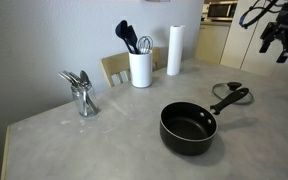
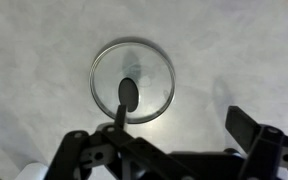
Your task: Put the glass lid on top of the black pot
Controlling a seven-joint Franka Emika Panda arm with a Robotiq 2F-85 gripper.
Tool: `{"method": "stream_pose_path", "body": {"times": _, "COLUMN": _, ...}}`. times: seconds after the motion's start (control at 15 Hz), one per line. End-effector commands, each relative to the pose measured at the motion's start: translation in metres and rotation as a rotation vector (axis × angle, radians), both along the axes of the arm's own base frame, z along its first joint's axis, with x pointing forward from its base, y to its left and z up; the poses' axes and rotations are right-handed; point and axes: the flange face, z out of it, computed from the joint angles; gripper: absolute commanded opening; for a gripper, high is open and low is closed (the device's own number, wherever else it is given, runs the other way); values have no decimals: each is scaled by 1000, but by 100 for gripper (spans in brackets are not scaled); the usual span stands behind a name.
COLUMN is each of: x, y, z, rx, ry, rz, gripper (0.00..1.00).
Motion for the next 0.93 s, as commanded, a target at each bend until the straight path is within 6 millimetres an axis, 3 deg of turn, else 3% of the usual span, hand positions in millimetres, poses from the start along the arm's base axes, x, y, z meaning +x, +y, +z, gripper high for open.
{"method": "stream_pose_path", "body": {"times": 0.0, "x": 6, "y": -6, "z": -10, "rx": 15, "ry": 7, "rz": -6, "gripper": 100}}
{"method": "stream_pose_path", "body": {"times": 0.27, "x": 22, "y": -17, "z": -34, "rx": 16, "ry": 38, "rz": -11, "gripper": 100}}
{"method": "stream_pose_path", "body": {"times": 0.4, "x": 26, "y": -14, "z": -38, "rx": 2, "ry": 30, "rz": -4, "gripper": 100}}
{"method": "stream_pose_path", "body": {"times": 0.87, "x": 53, "y": -4, "z": -82, "rx": 3, "ry": 64, "rz": 33, "gripper": 100}}
